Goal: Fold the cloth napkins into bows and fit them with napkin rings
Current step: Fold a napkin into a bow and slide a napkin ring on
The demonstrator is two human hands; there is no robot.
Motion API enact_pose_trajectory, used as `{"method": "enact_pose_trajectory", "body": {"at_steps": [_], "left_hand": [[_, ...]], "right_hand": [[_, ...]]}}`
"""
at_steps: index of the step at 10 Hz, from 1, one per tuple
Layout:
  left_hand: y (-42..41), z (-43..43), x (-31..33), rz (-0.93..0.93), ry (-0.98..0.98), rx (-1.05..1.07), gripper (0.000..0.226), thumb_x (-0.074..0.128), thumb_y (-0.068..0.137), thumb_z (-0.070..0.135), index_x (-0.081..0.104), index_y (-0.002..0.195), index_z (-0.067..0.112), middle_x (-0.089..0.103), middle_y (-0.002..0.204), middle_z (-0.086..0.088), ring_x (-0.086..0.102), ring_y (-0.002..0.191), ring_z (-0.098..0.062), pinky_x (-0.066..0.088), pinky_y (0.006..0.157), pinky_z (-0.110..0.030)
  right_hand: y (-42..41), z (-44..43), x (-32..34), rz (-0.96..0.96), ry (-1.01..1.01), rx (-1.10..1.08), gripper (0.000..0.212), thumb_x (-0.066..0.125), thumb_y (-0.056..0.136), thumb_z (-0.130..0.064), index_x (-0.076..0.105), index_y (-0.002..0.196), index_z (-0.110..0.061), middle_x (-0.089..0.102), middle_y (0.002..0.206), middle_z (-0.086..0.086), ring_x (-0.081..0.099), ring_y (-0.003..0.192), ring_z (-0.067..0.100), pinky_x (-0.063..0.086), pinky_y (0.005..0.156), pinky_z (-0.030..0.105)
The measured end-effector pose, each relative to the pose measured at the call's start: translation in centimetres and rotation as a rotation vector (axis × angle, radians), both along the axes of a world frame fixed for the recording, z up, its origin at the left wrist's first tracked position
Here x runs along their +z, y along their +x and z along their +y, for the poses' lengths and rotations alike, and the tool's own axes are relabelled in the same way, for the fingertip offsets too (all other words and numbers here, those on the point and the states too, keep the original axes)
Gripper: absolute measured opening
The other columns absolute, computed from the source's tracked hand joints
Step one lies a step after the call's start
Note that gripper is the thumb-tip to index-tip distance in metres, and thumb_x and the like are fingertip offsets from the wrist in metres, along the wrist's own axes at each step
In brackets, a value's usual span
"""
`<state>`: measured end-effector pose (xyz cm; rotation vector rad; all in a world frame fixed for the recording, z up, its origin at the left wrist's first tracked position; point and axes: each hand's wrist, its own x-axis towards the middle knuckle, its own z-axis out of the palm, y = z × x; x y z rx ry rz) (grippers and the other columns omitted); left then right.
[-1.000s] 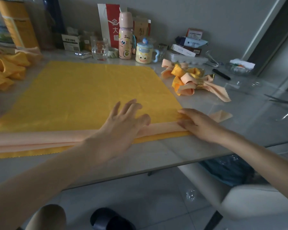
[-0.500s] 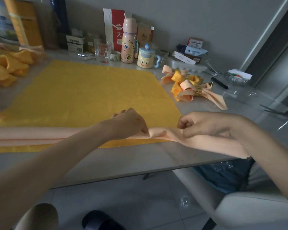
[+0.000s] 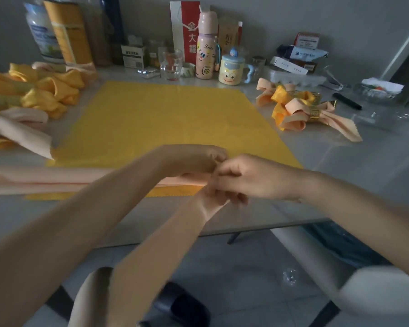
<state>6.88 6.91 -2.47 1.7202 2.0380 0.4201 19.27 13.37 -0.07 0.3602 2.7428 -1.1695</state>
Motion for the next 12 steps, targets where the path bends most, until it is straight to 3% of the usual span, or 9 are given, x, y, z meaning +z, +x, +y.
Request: {"method": "enact_pose_trajectory", "body": {"at_steps": [1,2,4,5,7,8,9,11,12], "left_hand": [[-0.7,0.0,-0.3,-0.24,-0.025,0.038,0.029,0.06,0.09,0.019,0.061,0.119,0.02,0.051,0.13,0.017,0.05,0.112,0.0,0.034,0.076,-0.005],[-0.6,-0.4,0.0,-0.395,-0.001,0.146,0.018,0.063,0.087,0.013,0.067,0.105,0.014,0.056,0.119,0.016,0.052,0.097,0.004,0.036,0.076,-0.001],[-0.9,-1.1,-0.5,-0.29,0.046,0.172,0.02,0.067,0.084,0.024,0.068,0.104,0.023,0.063,0.107,0.014,0.057,0.098,-0.003,0.039,0.075,-0.007],[-0.9,-1.8,-0.8,-0.162,0.087,0.164,0.028,0.066,0.085,0.022,0.063,0.113,0.024,0.058,0.106,0.013,0.052,0.096,-0.003,0.039,0.068,-0.009],[-1.4,-3.3,-1.4,-0.107,0.154,0.223,0.045,0.063,0.082,0.033,0.051,0.125,0.025,0.054,0.112,0.014,0.05,0.104,-0.004,0.037,0.079,-0.013],[-3.0,-4.5,-0.8,-0.081,0.181,0.24,0.03,0.063,0.082,0.033,0.057,0.111,0.032,0.059,0.099,0.014,0.055,0.089,-0.001,0.043,0.077,-0.014],[-4.8,-6.0,-0.1,0.066,0.016,0.239,0.01,0.061,0.081,0.047,0.061,0.084,0.037,0.058,0.085,0.016,0.054,0.079,0.002,0.041,0.071,-0.017],[-6.9,-7.3,1.7,0.168,-0.402,0.214,0.038,0.058,0.07,0.07,0.056,0.084,0.034,0.058,0.082,0.019,0.056,0.071,0.006,0.045,0.068,-0.017],[-7.7,-6.5,2.1,0.285,-0.466,0.208,0.025,0.053,0.087,0.052,0.051,0.084,0.027,0.051,0.078,0.016,0.05,0.071,-0.001,0.041,0.064,-0.018]], "right_hand": [[-0.3,2.6,-0.4,0.182,0.173,-0.129,0.013,0.059,0.087,-0.007,0.069,0.08,-0.012,0.064,0.072,-0.003,0.05,0.055,-0.002,0.039,0.056,0.014],[-0.6,3.6,-1.1,0.194,0.205,-0.149,0.013,0.062,0.083,-0.002,0.068,0.084,-0.013,0.062,0.081,-0.01,0.051,0.062,-0.011,0.04,0.062,0.009],[-0.5,4.3,-0.8,0.104,0.114,-0.03,0.012,0.066,0.085,-0.012,0.07,0.096,-0.01,0.068,0.096,0.001,0.054,0.065,-0.01,0.042,0.063,0.008],[-0.4,4.2,-0.9,0.085,0.198,-0.019,0.012,0.068,0.083,-0.024,0.069,0.095,-0.022,0.066,0.102,0.0,0.058,0.078,0.013,0.048,0.076,0.026],[-1.0,3.6,-1.1,0.032,0.377,0.096,0.021,0.063,0.087,-0.033,0.054,0.105,-0.026,0.057,0.097,0.0,0.048,0.068,0.002,0.038,0.061,0.013],[-1.3,3.8,-1.3,0.044,0.343,0.118,0.014,0.061,0.089,-0.031,0.053,0.099,-0.024,0.06,0.094,0.008,0.047,0.067,0.005,0.037,0.059,0.016],[-1.3,3.9,-1.3,0.051,0.334,0.164,0.005,0.058,0.091,-0.025,0.053,0.093,-0.023,0.057,0.094,0.002,0.046,0.072,0.001,0.038,0.065,0.017],[-2.1,4.8,-1.7,0.091,0.407,0.058,0.01,0.051,0.094,-0.021,0.052,0.084,-0.022,0.049,0.083,-0.011,0.046,0.075,-0.001,0.04,0.068,0.016],[-3.0,6.0,-1.6,0.095,0.399,-0.028,0.013,0.048,0.095,-0.018,0.053,0.084,-0.022,0.056,0.095,-0.003,0.051,0.087,0.011,0.041,0.07,0.021]]}}
